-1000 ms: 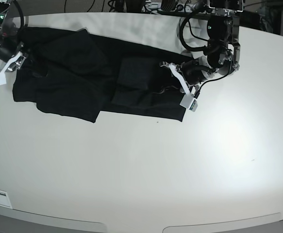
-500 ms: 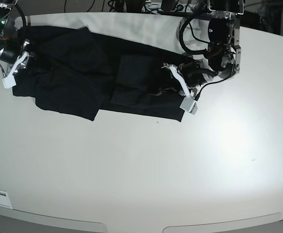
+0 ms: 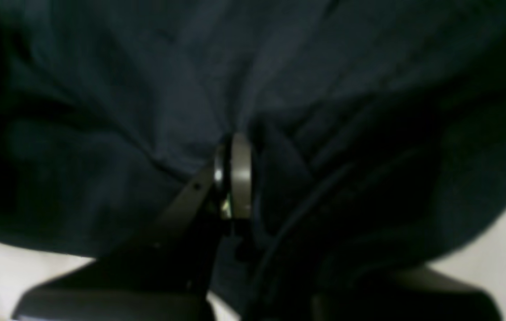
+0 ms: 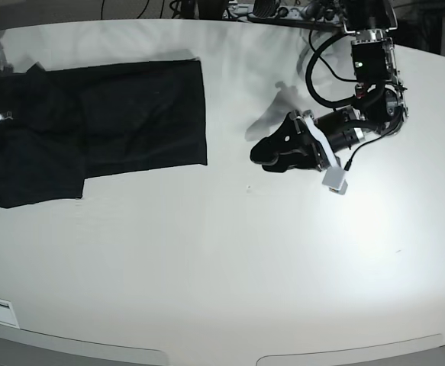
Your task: Fold the T-shirt properly
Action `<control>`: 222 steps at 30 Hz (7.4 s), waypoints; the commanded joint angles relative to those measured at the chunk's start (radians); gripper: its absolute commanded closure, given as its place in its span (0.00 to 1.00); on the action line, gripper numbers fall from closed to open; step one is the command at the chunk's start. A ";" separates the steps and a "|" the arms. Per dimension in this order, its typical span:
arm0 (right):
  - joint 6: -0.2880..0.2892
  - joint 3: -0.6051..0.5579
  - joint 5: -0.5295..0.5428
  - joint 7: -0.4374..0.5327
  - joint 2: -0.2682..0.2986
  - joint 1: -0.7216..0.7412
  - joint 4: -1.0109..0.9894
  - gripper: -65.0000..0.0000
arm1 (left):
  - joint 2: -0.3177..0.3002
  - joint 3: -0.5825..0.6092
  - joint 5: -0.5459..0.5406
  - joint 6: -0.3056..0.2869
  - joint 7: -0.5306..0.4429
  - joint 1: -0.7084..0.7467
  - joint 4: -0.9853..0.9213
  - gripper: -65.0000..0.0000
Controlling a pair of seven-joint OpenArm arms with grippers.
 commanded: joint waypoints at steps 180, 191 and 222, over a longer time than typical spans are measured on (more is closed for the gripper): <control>0.207 0.180 0.636 -0.060 -0.246 -0.170 0.212 1.00 | -0.304 0.362 -0.358 -0.032 0.226 -0.456 -0.182 1.00; 0.207 0.366 0.636 -0.071 -0.293 -0.549 0.532 1.00 | -0.529 0.245 -0.358 -0.013 0.226 0.042 0.271 1.00; 0.207 -0.124 0.171 0.180 -0.426 -0.818 -0.075 1.00 | -0.316 0.072 0.153 -0.011 -0.079 0.943 0.168 1.00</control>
